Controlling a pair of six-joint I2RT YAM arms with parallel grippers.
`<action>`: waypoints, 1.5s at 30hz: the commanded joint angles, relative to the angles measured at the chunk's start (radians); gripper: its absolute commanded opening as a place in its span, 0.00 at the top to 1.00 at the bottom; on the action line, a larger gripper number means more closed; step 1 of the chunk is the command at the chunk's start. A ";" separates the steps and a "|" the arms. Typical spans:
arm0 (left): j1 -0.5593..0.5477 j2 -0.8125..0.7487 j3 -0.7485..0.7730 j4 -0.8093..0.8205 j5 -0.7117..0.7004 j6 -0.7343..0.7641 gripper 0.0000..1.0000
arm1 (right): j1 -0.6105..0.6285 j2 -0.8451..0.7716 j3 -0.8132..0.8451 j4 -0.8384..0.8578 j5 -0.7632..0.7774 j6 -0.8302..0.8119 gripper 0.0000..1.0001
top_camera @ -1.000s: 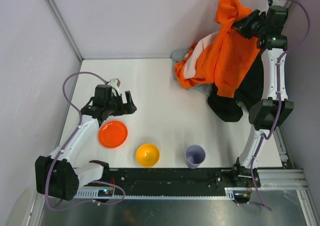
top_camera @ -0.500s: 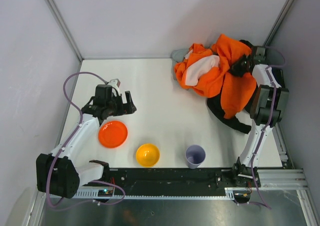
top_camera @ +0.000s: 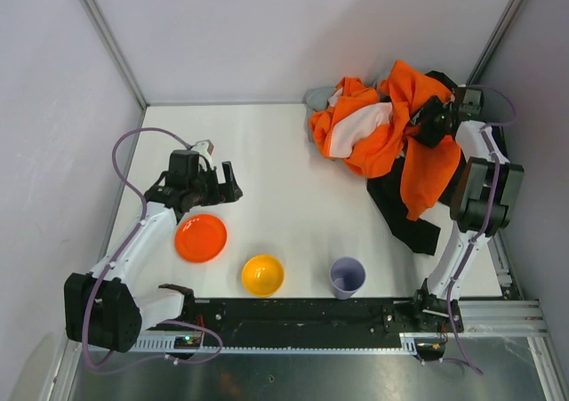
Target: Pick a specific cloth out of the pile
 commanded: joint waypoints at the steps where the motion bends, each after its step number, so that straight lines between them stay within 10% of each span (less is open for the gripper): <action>1: 0.008 -0.032 0.007 0.021 0.022 0.008 0.00 | 0.000 -0.182 -0.059 -0.112 0.118 -0.094 0.23; 22: 0.008 -0.047 0.005 0.021 0.045 0.003 0.00 | 0.039 -0.861 -0.654 -0.249 0.334 -0.209 0.08; 45: 0.008 -0.028 0.006 0.021 0.046 0.006 0.00 | 0.339 -0.450 -0.727 -0.232 0.582 -0.204 0.09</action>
